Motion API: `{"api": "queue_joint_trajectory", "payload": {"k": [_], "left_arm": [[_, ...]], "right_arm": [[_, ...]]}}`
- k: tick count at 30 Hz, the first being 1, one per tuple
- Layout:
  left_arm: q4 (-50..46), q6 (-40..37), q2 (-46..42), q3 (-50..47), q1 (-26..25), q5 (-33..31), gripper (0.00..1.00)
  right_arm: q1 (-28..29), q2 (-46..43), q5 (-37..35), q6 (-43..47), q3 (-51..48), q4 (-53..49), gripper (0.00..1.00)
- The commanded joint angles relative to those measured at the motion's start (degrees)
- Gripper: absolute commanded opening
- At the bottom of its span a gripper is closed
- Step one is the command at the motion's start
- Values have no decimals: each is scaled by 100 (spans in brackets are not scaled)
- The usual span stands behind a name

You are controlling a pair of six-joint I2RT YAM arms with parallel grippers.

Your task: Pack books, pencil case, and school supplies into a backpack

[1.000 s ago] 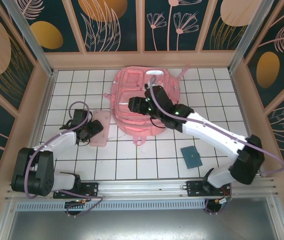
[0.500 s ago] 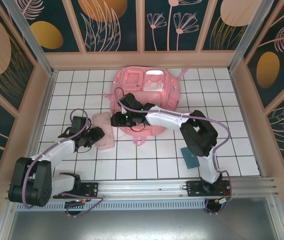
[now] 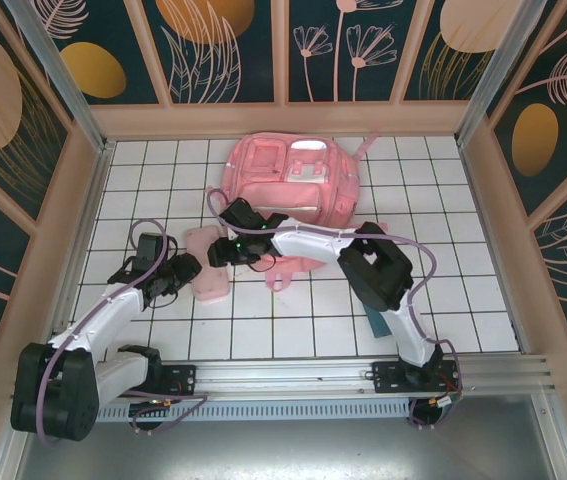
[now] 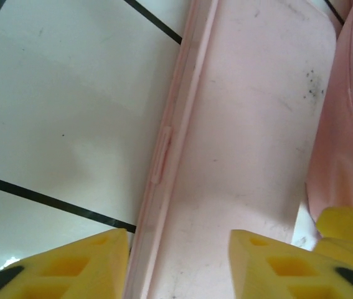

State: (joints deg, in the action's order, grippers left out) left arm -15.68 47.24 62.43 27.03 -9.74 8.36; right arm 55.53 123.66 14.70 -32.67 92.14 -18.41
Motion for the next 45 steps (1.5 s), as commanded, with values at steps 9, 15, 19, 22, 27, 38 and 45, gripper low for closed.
{"api": "queue_joint_trajectory", "payload": {"k": [9,15,19,22,27,38,45], "left_arm": [[200,151,465,-284,16,68,26],[346,236,633,-474,21,98,18],[329,270,622,-605,20,58,13],[366,294,597,-712,20,82,10],[355,341,375,-841,14,35,9],[376,356,234,-866,22,14,13],[475,305,268,-719,19,104,15]], "right_arm": [[37,634,100,188,497,-455,68],[37,861,313,199,662,-523,69],[28,906,617,208,706,-475,70],[-36,851,1224,174,703,-248,69],[-216,292,1958,-196,207,790,61],[-372,-32,1890,-330,-69,946,55],[-201,314,1211,80,197,206,51]]}}
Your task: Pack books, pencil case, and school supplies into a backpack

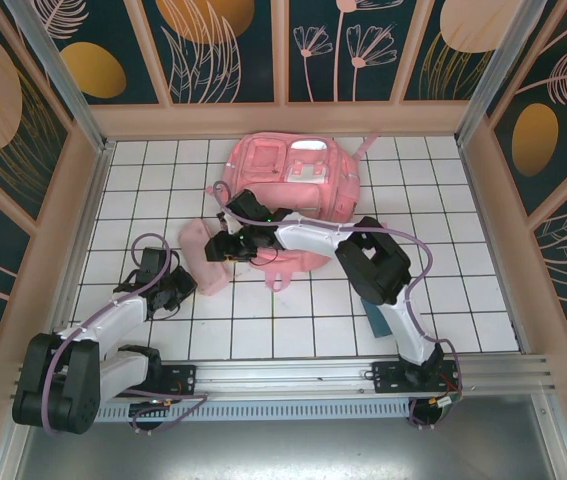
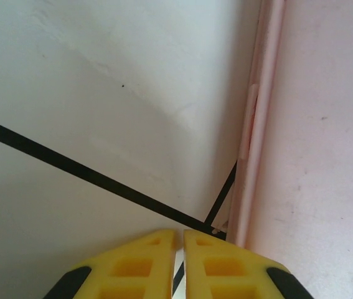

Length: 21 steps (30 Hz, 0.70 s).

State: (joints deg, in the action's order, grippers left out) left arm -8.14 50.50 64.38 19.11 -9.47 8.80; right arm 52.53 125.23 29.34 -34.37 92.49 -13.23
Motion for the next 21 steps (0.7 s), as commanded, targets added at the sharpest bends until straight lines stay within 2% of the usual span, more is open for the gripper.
{"api": "queue_joint_trajectory", "payload": {"k": [1,4,8,9,13,17,21], "left_arm": [[-268,-29,90,91,-7,69,15],[-210,-54,143,119,-11,112,14],[-188,-75,204,152,-7,123,15],[-201,-75,200,173,-10,114,15],[-380,-75,94,306,-4,-15,15],[-737,-66,-161,568,-10,-327,22],[-1125,-153,-476,971,-6,-580,33]], "right_arm": [[110,160,-238,264,143,-298,50],[122,98,50,223,5,-7,46],[126,28,374,121,-43,320,45],[126,28,350,117,-25,305,41],[126,-159,-201,221,-26,79,28],[76,-753,-788,368,-221,89,24],[-159,-1581,-869,394,-682,437,23]]}}
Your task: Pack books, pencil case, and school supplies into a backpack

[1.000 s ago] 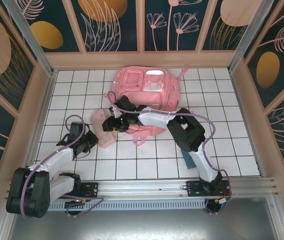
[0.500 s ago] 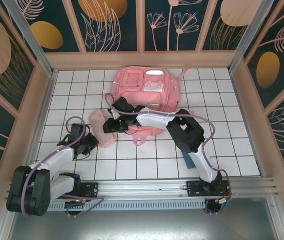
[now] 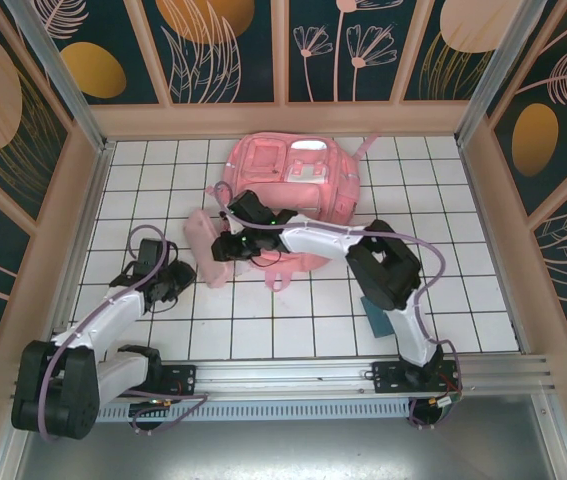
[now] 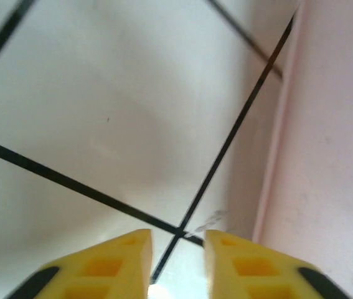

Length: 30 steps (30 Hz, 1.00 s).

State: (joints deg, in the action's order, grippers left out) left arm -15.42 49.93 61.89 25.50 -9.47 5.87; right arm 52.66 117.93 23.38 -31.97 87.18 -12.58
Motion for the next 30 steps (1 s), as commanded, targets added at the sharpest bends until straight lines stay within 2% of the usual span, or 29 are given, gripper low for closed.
{"api": "queue_joint_trajectory", "payload": {"k": [1,5,9,16,18,21,24,30], "left_arm": [[-453,-153,-291,447,-10,-315,35],[-481,-581,-373,898,-10,-225,41],[-236,-919,-183,1362,-197,-99,50],[-74,-1757,1159,2652,-1665,-431,68],[-41,-2298,1600,3074,-2018,-392,69],[49,-3547,2161,3618,-2350,-112,70],[-243,-4668,2693,4124,-2482,155,72],[-861,-6457,3393,4736,-2657,733,73]], "right_arm": [[-249,-1083,-287,177,-292,444,23],[-674,-1950,-347,199,-880,632,22],[-1379,-2859,-430,148,-1534,599,22],[-2790,-3963,-129,35,-2302,113,21],[-3147,-4151,0,-11,-2474,26,21],[-3597,-4383,163,-68,-2709,-40,20],[-3931,-4514,339,-139,-2915,10,20],[-4143,-4573,545,-237,-3090,106,20]]}}
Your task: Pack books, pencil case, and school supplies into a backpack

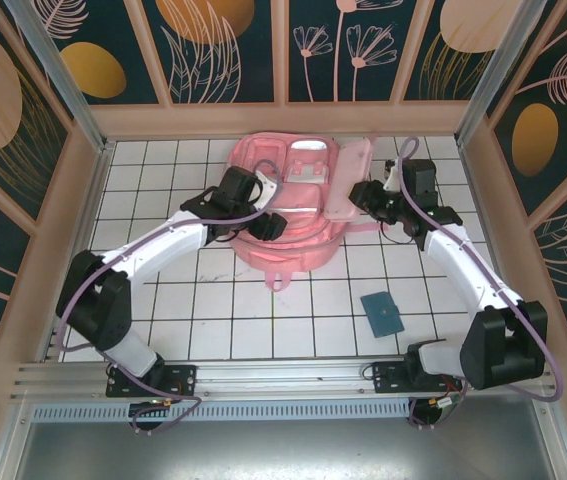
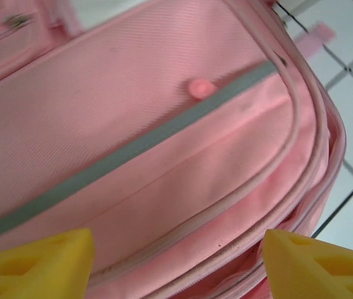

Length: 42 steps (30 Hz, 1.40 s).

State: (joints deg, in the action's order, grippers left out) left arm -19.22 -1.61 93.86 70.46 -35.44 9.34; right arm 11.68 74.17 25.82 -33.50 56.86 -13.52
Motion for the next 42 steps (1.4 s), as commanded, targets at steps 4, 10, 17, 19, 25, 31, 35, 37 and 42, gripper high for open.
{"api": "queue_joint_trajectory", "payload": {"k": [4,10,17,19,25,31,35,37,42], "left_arm": [[-501,-1731,396,460,-64,124,71],[-737,-2132,1007,803,-62,-105,65],[-987,-2447,1418,1118,-60,-666,60],[-938,-2485,1458,1195,-60,-723,52],[-692,-2500,1185,1374,-65,-699,24],[118,-2440,697,1214,-62,-934,1],[1008,-1840,520,1245,-60,-1316,0],[1367,-1460,510,1339,-66,-1500,0],[1982,-919,472,1384,-71,-1090,0]], "right_arm": [[-83,-171,386,-147,-104,285,20],[-96,-157,415,-210,-122,331,20],[-109,-164,407,-267,-118,343,20],[-105,-173,375,-271,-110,311,20],[-181,-434,154,-205,-212,-99,20],[-340,-872,-1,43,-281,-891,20],[-384,-1101,54,88,-268,-1420,20],[-382,-1159,234,44,-309,-1578,20],[-228,-1162,1123,-401,-753,-1161,20]]}}
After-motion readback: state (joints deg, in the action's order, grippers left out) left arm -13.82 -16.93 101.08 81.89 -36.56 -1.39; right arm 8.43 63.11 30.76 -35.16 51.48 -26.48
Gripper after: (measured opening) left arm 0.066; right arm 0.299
